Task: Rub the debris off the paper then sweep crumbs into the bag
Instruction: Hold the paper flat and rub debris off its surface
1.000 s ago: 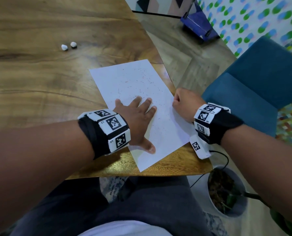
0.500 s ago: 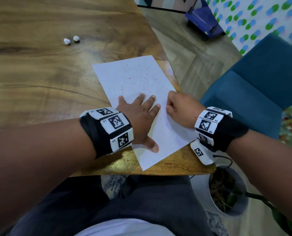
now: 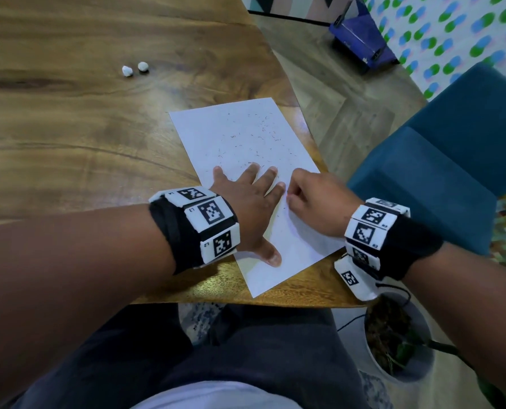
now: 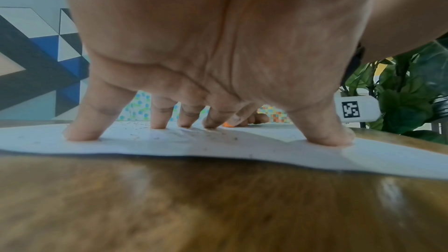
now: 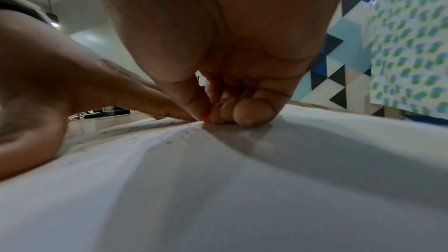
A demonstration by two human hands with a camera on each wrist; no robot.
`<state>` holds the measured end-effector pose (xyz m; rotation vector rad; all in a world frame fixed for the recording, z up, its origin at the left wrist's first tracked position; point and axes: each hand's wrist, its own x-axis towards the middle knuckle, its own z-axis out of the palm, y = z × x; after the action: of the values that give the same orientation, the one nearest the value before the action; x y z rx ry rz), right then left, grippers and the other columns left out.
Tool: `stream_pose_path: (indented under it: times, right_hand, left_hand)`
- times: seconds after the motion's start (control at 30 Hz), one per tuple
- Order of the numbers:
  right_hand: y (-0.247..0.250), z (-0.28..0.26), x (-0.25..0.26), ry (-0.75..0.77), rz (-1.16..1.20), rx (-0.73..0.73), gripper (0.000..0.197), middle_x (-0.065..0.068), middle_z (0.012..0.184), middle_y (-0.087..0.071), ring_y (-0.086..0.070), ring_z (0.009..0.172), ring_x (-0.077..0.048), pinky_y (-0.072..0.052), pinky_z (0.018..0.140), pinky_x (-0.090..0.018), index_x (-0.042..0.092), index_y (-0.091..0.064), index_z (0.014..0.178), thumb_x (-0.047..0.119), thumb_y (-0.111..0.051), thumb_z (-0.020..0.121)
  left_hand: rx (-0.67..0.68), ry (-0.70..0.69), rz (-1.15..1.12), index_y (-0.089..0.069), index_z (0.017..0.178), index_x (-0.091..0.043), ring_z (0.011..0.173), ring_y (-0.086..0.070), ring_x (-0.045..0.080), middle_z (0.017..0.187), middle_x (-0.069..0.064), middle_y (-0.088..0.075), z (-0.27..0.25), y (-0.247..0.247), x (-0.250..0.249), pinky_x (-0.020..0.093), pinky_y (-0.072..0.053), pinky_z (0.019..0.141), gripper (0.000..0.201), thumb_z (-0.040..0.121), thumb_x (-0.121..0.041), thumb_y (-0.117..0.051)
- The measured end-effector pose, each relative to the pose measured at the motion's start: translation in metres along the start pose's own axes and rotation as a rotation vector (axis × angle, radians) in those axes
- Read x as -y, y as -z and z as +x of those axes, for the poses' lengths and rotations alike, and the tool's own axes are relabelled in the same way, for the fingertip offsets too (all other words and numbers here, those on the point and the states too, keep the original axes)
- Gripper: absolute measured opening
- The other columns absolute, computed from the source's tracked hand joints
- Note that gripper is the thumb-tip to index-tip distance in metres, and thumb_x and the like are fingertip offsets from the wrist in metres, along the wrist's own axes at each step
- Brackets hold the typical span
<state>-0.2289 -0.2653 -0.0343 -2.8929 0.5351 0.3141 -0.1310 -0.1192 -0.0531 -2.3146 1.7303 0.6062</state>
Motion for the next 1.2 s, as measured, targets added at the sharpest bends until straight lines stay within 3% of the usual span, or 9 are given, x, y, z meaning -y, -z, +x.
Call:
stream_pose_path:
  times: [0.1, 0.3, 0.4, 0.57, 0.73, 0.87, 1.0, 1.1, 1.2]
  right_hand:
    - [0.009, 0.015, -0.012, -0.107, -0.003, -0.024, 0.011, -0.007, 0.090, -0.064, -0.059, 0.084, -0.028, -0.051, 0.077, -0.039, 0.014, -0.052, 0.098, 0.024, -0.049, 0.096]
    - [0.022, 0.029, -0.023, -0.216, -0.038, -0.043, 0.015, -0.002, 0.081, -0.061, -0.057, 0.082, -0.028, -0.047, 0.072, -0.036, 0.013, -0.051, 0.109, 0.019, -0.046, 0.097]
    - [0.012, 0.012, -0.014, -0.127, -0.055, -0.022, 0.011, -0.005, 0.086, -0.062, -0.059, 0.081, -0.028, -0.051, 0.073, -0.039, 0.012, -0.051, 0.097, 0.023, -0.046, 0.096]
    - [-0.001, -0.013, 0.000, 0.009, 0.007, 0.044, 0.012, -0.004, 0.087, -0.062, -0.057, 0.082, -0.025, -0.050, 0.074, -0.039, 0.016, -0.052, 0.096, 0.026, -0.048, 0.098]
    - [0.015, 0.012, -0.025, -0.167, -0.008, -0.029, 0.005, -0.007, 0.093, -0.064, -0.060, 0.087, -0.030, -0.053, 0.079, -0.042, 0.016, -0.047, 0.095, 0.021, -0.046, 0.097]
    - [0.022, 0.020, -0.030, -0.245, -0.024, -0.025, 0.006, -0.007, 0.092, -0.064, -0.060, 0.085, -0.029, -0.050, 0.071, -0.036, 0.018, -0.049, 0.101, 0.021, -0.045, 0.097]
    - [0.011, 0.000, -0.013, -0.113, -0.054, 0.006, 0.012, -0.007, 0.088, -0.062, -0.059, 0.080, -0.028, -0.050, 0.070, -0.038, 0.011, -0.050, 0.099, 0.022, -0.044, 0.098]
    - [-0.001, -0.018, -0.001, 0.069, -0.040, 0.071, 0.013, -0.004, 0.088, -0.062, -0.058, 0.081, -0.025, -0.051, 0.073, -0.041, 0.016, -0.051, 0.096, 0.027, -0.046, 0.098]
    - [0.001, -0.012, -0.008, 0.049, -0.050, 0.066, 0.012, -0.004, 0.089, -0.063, -0.058, 0.081, -0.024, -0.051, 0.073, -0.040, 0.017, -0.052, 0.096, 0.027, -0.047, 0.099]
  left_hand:
    - [0.003, -0.001, 0.002, 0.012, 0.162, -0.020, 0.156, 0.014, 0.030, 0.169, 0.002, 0.022, -0.001, 0.000, 0.000, 0.076, -0.017, 0.113, 0.135, 0.069, -0.093, -0.053]
    - [-0.019, 0.002, 0.010, 0.010, 0.162, -0.020, 0.157, 0.011, 0.030, 0.170, 0.002, 0.019, -0.002, 0.000, -0.001, 0.076, -0.018, 0.112, 0.135, 0.068, -0.094, -0.053]
    - [-0.010, 0.005, 0.002, 0.010, 0.162, -0.020, 0.157, 0.012, 0.030, 0.170, 0.002, 0.020, -0.001, 0.001, 0.000, 0.076, -0.017, 0.113, 0.135, 0.069, -0.093, -0.054]
    - [0.004, 0.000, 0.003, 0.013, 0.162, -0.020, 0.157, 0.014, 0.030, 0.169, 0.002, 0.022, 0.000, 0.000, 0.000, 0.076, -0.016, 0.113, 0.135, 0.069, -0.093, -0.053]
    - [-0.005, 0.002, 0.012, 0.011, 0.162, -0.020, 0.157, 0.013, 0.029, 0.169, 0.001, 0.021, -0.001, 0.000, 0.001, 0.075, -0.018, 0.113, 0.135, 0.068, -0.094, -0.052]
    - [-0.008, 0.001, 0.017, 0.012, 0.162, -0.020, 0.157, 0.014, 0.029, 0.169, 0.001, 0.022, -0.001, 0.000, 0.001, 0.074, -0.018, 0.114, 0.135, 0.068, -0.095, -0.050]
    - [-0.002, 0.000, 0.017, 0.013, 0.161, -0.020, 0.156, 0.015, 0.029, 0.169, 0.001, 0.023, -0.001, 0.000, 0.001, 0.074, -0.017, 0.114, 0.135, 0.069, -0.094, -0.051]
    - [0.007, 0.001, 0.015, 0.014, 0.161, -0.020, 0.156, 0.015, 0.029, 0.169, 0.001, 0.024, 0.000, 0.000, 0.000, 0.075, -0.017, 0.114, 0.135, 0.069, -0.094, -0.051]
    - [-0.003, -0.004, 0.027, 0.013, 0.161, -0.020, 0.157, 0.014, 0.030, 0.169, 0.002, 0.023, 0.000, -0.001, 0.001, 0.074, -0.018, 0.113, 0.135, 0.068, -0.095, -0.050]
